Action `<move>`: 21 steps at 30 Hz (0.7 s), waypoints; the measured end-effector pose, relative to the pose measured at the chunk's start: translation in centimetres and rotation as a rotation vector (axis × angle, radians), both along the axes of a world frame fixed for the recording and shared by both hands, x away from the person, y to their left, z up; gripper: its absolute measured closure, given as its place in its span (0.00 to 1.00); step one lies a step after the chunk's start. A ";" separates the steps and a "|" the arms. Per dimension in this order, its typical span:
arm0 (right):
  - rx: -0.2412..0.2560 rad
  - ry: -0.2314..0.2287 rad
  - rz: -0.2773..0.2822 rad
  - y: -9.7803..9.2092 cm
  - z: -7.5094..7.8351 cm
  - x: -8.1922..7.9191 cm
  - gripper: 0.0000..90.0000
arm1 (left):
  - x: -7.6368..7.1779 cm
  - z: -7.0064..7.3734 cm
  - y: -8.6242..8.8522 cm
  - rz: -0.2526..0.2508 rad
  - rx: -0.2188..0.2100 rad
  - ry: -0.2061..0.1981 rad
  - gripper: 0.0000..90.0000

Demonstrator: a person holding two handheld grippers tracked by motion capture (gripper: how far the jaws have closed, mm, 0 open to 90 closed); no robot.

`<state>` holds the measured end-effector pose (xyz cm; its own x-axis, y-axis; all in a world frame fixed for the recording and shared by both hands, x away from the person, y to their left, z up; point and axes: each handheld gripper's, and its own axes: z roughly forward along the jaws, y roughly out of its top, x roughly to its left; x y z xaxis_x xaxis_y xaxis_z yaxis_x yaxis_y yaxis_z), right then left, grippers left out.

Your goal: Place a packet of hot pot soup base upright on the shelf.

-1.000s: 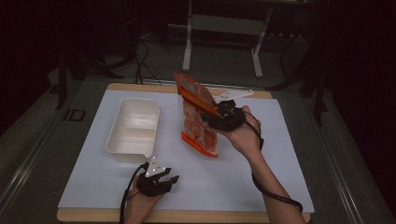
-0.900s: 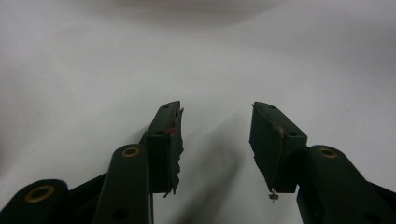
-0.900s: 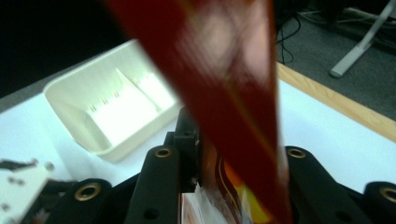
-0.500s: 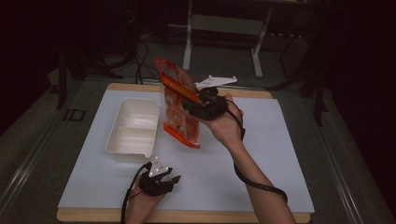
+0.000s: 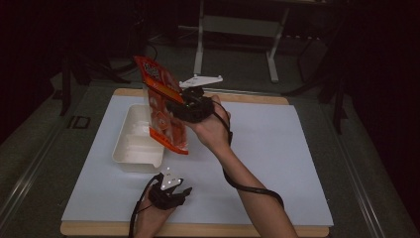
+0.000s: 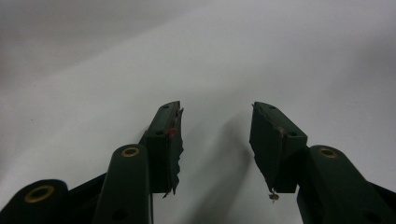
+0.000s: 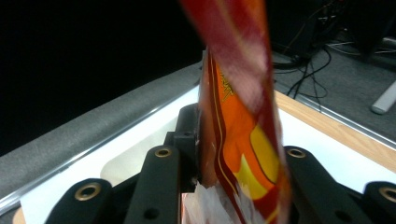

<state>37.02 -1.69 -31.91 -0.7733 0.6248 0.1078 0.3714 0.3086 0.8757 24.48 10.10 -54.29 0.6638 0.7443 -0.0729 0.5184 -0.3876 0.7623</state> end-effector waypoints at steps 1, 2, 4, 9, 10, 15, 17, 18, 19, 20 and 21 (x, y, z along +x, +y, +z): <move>0.004 0.004 0.002 0.4 -0.1 0.0 0.79 | 0.0 0.0 0.0 -0.001 0.000 0.000 0.59; 0.008 0.008 0.007 0.8 -0.2 0.0 0.79 | 0.0 0.0 0.0 -0.002 0.000 0.001 0.59; 0.016 0.019 0.011 1.6 -0.4 0.1 0.79 | 0.0 0.0 0.1 -0.003 -0.005 0.001 0.59; 0.013 0.015 0.024 3.7 -0.9 0.0 0.79 | -0.1 0.0 -0.1 -0.011 0.009 -0.007 0.59; 0.015 0.015 0.031 4.0 -1.1 0.0 0.79 | -0.1 0.0 0.0 -0.012 0.006 -0.006 0.59; 0.031 0.032 0.041 5.6 -1.7 0.0 0.79 | -0.3 0.1 0.4 -0.005 -0.016 0.002 0.58; 0.026 0.030 0.043 5.9 -1.8 0.0 0.79 | -0.4 0.1 0.5 -0.003 -0.022 0.004 0.58; 0.021 0.029 0.044 6.2 -1.9 0.0 0.79 | -0.4 0.1 0.5 -0.003 -0.022 0.004 0.58; 0.018 0.030 0.049 6.8 -2.2 -0.1 0.79 | -0.7 0.1 0.6 0.002 -0.020 0.008 0.58; 0.020 0.031 0.050 7.0 -2.4 -0.1 0.79 | -0.7 0.1 0.6 0.002 -0.020 0.008 0.58; 0.023 0.033 0.055 7.1 -2.6 -0.1 0.79 | -0.9 0.1 0.7 0.003 -0.020 0.007 0.58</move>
